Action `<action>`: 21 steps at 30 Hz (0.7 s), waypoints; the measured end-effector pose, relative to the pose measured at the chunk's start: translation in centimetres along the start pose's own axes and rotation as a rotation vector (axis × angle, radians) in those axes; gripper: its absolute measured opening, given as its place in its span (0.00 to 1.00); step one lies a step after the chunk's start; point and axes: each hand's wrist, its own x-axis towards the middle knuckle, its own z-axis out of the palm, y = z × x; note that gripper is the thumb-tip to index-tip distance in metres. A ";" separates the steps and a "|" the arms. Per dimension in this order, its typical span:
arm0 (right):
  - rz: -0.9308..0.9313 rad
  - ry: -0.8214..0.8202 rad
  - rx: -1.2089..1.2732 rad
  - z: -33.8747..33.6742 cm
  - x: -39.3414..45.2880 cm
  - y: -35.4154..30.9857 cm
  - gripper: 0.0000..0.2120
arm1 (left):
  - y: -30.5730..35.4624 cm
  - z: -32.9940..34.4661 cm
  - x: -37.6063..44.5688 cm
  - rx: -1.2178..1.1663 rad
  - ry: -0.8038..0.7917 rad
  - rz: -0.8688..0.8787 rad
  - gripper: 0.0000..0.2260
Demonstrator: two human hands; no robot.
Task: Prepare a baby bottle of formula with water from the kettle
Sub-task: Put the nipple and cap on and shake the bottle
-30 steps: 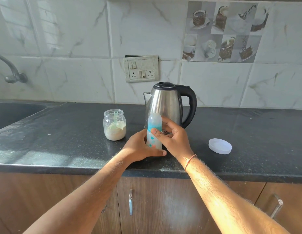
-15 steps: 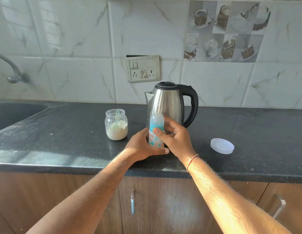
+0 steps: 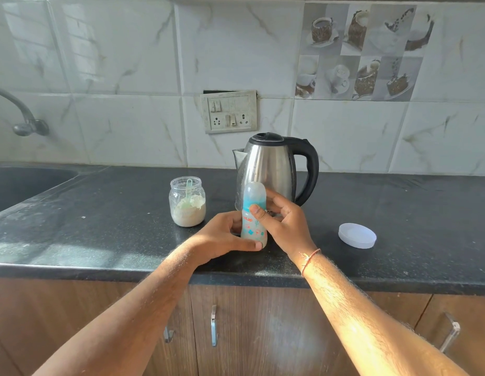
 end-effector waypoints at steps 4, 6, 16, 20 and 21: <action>0.012 -0.002 0.026 -0.1 0.0 0.3 0.20 | -0.1 0.7 0.5 -0.011 0.074 -0.004 0.27; 0.019 -0.002 0.031 -0.2 0.1 0.4 0.20 | 0.0 0.9 0.6 0.009 0.096 -0.022 0.30; 0.022 -0.002 -0.025 -0.3 0.3 0.5 0.24 | 1.4 0.6 1.2 0.154 -0.007 -0.151 0.21; 0.057 -0.086 -0.011 0.0 0.2 0.8 0.24 | 2.2 0.8 1.9 0.223 -0.062 -0.185 0.19; 0.062 -0.098 -0.007 -0.1 0.2 0.9 0.24 | 2.4 1.0 2.0 0.235 -0.067 -0.187 0.18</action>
